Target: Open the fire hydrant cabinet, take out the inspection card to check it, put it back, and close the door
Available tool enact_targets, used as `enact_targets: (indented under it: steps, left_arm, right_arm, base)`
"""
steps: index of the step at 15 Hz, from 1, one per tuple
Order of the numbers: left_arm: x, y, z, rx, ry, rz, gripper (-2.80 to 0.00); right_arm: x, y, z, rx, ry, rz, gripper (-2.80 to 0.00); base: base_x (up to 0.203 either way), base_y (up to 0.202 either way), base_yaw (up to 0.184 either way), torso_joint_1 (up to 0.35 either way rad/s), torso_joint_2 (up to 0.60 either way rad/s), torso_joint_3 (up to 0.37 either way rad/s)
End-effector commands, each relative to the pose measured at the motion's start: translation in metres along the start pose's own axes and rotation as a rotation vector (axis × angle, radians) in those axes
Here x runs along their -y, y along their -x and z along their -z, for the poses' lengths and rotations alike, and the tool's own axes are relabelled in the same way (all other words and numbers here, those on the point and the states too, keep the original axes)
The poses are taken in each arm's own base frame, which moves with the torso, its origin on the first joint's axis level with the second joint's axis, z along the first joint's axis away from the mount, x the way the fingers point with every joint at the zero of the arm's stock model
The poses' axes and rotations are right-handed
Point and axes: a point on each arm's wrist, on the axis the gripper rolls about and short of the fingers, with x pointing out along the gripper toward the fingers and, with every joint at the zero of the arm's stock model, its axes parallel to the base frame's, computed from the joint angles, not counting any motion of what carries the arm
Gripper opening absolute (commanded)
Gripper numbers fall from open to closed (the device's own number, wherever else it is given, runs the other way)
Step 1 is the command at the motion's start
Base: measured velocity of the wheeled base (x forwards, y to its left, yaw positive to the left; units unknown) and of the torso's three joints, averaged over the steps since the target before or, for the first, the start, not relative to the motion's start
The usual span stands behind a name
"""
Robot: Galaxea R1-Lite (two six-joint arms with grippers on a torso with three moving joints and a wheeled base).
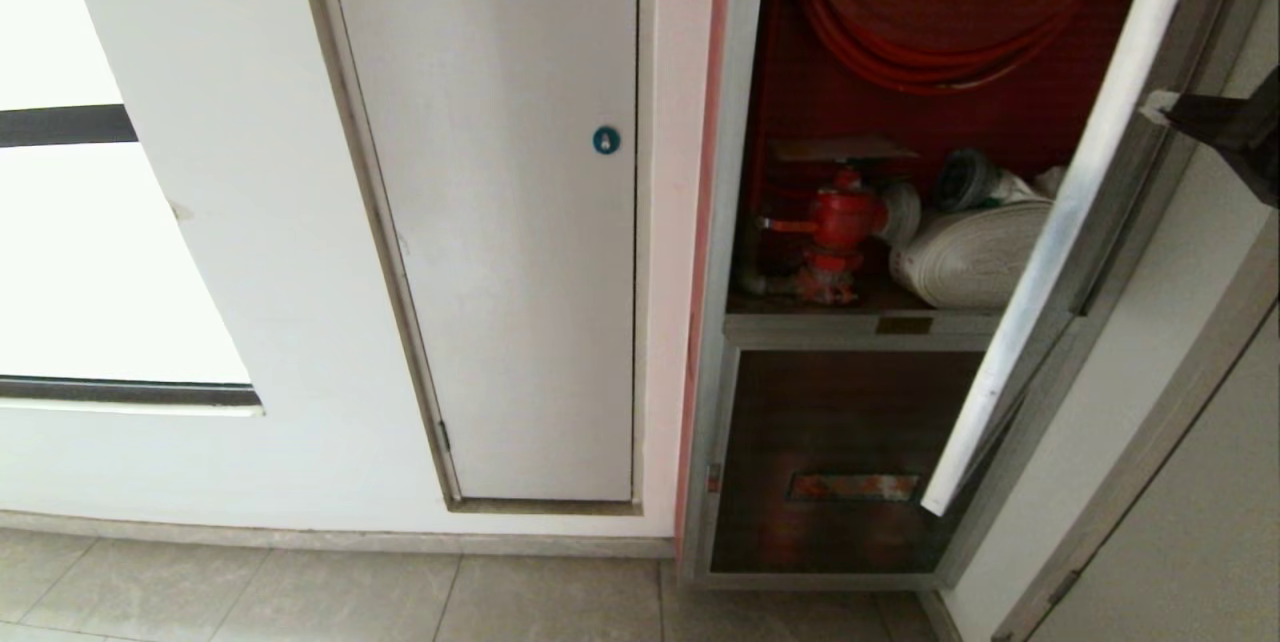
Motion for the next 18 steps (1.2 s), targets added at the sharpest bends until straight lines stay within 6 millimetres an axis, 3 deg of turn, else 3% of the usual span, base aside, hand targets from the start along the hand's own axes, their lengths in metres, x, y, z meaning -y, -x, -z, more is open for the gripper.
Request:
enact_targets:
  steps: [1,7,10,14,18]
  left_arm:
    - [0.0,0.0,0.0,-0.002,0.0,0.0,-2.8]
    - [0.0,0.0,0.0,-0.002,0.0,0.002,-2.8]
    - [0.0,0.0,0.0,-0.002,0.0,0.0,-2.8]
    - [0.0,0.0,0.0,-0.002,0.0,0.001,-2.8]
    - [0.0,0.0,0.0,-0.002,0.0,0.0,-2.8]
  right_arm:
    - [0.026,-0.051,0.021,-0.073,-0.036,0.003,-2.8]
    - [0.041,-0.148,0.049,-0.095,-0.032,-0.084,-2.8]
    - [0.034,-0.172,0.058,-0.115,-0.039,-0.118,-2.8]
    - [0.033,-0.177,0.059,-0.139,-0.049,-0.111,-2.8]
    - [0.011,-0.138,0.039,-0.147,-0.053,-0.08,-2.8]
  base:
    - [0.0,0.0,0.0,0.0,0.0,0.0]
    - [0.0,0.0,0.0,0.0,0.0,0.0]
    - [0.0,0.0,0.0,0.0,0.0,0.0]
    - [0.0,0.0,0.0,0.0,0.0,0.0]
    - [0.0,0.0,0.0,0.0,0.0,0.0]
